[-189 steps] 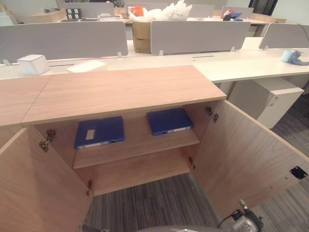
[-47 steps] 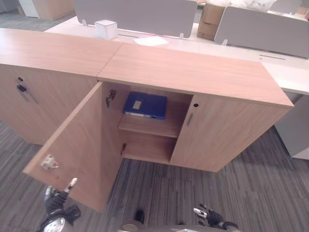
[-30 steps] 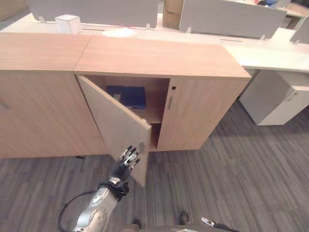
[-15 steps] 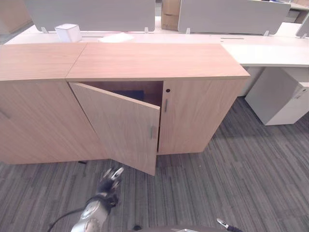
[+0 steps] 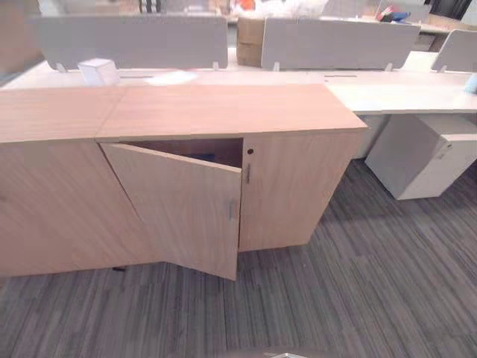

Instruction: Put the empty folder in the office cabinet

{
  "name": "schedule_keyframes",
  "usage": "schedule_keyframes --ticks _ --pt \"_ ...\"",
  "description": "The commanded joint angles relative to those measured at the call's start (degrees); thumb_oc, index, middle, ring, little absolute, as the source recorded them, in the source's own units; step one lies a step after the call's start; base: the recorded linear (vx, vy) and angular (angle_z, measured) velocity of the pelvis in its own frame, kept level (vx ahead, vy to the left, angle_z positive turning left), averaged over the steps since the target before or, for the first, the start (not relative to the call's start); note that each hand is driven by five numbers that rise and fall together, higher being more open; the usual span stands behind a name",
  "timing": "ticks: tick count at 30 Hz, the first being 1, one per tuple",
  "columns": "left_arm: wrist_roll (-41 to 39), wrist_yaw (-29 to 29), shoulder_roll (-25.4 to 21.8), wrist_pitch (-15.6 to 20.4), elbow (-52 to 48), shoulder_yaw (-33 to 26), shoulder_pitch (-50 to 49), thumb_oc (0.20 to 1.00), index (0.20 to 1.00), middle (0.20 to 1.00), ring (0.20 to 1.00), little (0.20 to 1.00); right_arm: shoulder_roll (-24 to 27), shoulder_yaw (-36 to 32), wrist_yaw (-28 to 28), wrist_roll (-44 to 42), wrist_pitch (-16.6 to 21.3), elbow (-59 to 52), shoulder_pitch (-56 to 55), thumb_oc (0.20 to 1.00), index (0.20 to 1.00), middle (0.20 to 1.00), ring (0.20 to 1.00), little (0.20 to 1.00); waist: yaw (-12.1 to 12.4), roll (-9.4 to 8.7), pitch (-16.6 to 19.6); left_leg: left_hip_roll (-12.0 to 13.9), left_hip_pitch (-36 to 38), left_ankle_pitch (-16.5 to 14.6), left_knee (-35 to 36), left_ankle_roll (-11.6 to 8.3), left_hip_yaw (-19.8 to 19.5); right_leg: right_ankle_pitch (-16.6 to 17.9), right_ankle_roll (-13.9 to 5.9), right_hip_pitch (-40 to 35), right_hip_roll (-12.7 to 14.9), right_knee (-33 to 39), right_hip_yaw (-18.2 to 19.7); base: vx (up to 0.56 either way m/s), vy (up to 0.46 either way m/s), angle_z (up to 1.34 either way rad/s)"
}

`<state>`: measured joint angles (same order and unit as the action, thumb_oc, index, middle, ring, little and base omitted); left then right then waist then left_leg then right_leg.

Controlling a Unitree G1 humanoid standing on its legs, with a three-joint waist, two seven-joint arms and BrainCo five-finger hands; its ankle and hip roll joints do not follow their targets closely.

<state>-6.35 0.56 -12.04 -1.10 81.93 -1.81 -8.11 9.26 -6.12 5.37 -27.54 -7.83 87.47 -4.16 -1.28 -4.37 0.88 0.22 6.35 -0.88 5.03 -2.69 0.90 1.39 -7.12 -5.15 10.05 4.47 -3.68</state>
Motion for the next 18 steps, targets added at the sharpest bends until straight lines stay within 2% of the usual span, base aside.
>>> schedule_keyframes --ticks 1,18 --pt "0.38 -1.26 -1.64 -0.17 1.79 -0.95 2.95 1.000 1.000 1.000 1.000 1.000 1.77 -0.18 -1.47 1.15 0.61 0.98 5.08 1.000 1.000 1.000 1.000 1.000 0.63 1.00 -2.65 -0.38 1.22 -5.91 -0.03 3.15 0.10 4.18 -2.94 6.50 1.09 -1.50 1.55 -0.02 0.004 -0.10" --pt "-1.37 -2.48 -1.01 0.57 0.39 0.10 3.57 1.000 1.000 1.000 1.000 1.000 1.83 1.85 -2.53 2.51 0.95 -0.45 5.92 1.000 1.000 1.000 1.000 1.000 1.35 1.44 -2.12 -0.30 1.31 -5.79 -0.03 3.03 -0.51 3.63 -2.77 5.79 1.07 -1.65 1.01 0.00 -0.002 0.00"
